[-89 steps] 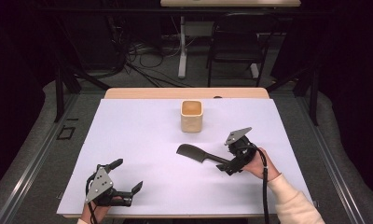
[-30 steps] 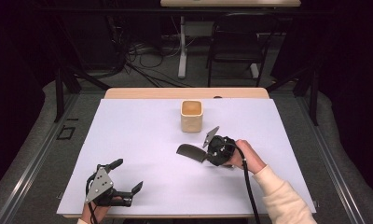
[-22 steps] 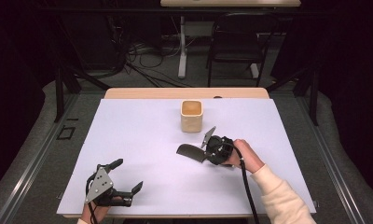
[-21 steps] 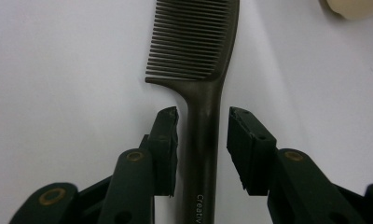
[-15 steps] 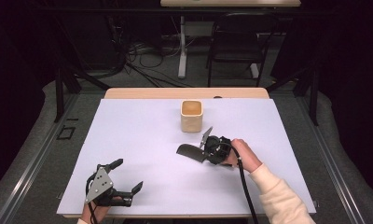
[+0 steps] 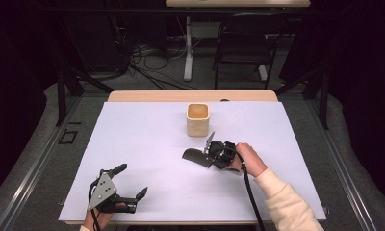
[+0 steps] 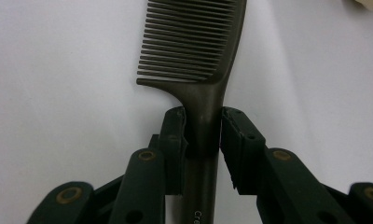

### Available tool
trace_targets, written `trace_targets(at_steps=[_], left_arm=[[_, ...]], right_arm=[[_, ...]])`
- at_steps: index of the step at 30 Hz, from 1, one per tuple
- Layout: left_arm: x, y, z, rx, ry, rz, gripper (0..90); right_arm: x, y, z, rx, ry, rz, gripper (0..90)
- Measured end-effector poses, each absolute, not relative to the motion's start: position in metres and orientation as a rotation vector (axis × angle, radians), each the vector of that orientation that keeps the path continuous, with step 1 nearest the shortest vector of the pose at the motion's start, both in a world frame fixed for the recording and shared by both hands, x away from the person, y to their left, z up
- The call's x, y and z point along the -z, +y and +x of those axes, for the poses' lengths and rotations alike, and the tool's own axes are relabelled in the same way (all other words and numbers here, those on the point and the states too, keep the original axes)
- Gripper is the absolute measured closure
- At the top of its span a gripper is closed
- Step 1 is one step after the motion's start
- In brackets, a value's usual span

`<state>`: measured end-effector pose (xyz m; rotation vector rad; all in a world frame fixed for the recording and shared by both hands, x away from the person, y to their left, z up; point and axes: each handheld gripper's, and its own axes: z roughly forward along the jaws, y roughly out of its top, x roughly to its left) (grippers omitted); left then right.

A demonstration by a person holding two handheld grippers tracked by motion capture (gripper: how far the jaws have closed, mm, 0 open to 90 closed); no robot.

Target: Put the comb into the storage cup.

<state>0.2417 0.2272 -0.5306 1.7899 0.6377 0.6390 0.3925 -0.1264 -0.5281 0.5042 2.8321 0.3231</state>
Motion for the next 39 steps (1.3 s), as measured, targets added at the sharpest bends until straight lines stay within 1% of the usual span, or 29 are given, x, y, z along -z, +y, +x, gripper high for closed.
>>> trace_targets(at_steps=[14, 39], left_arm=[[0.530, 0.227, 0.241, -0.639, 0.638, 1.792, 0.0], [0.530, 0.229, 0.241, -0.644, 0.639, 1.789, 0.1]], right_arm=[[0.528, -0.126, 0.393, -0.296, 2.834, 0.525, 72.0], [0.512, -0.138, 0.383, -0.441, 2.807, 0.550, 72.1]])
